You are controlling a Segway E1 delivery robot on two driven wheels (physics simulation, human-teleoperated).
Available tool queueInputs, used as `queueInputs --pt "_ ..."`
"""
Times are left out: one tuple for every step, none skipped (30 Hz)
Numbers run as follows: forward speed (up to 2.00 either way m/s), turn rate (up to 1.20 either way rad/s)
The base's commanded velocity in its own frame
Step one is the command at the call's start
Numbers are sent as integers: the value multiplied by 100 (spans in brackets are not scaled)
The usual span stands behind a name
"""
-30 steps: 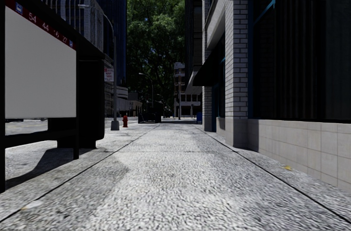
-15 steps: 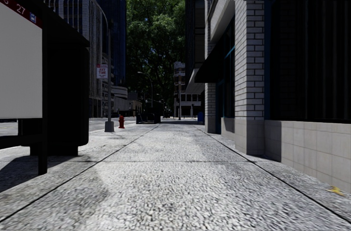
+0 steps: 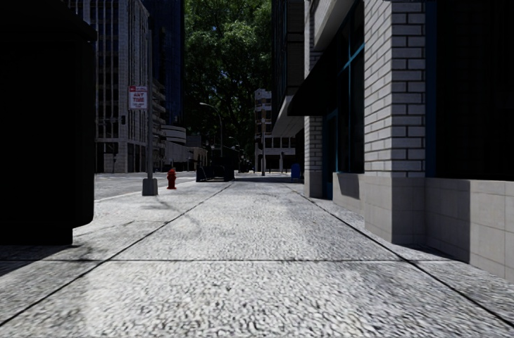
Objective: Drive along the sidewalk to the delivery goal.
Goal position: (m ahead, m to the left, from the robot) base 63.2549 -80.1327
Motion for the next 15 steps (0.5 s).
queueInputs --pt "168 0" --pt "168 0" --pt "168 0" --pt "168 0" --pt "168 0" --pt "168 0" --pt "169 0" --pt "169 0" --pt "170 0" --pt "172 0" --pt "185 0" --pt "190 0" --pt "191 0" --pt "192 0" --pt "192 0"
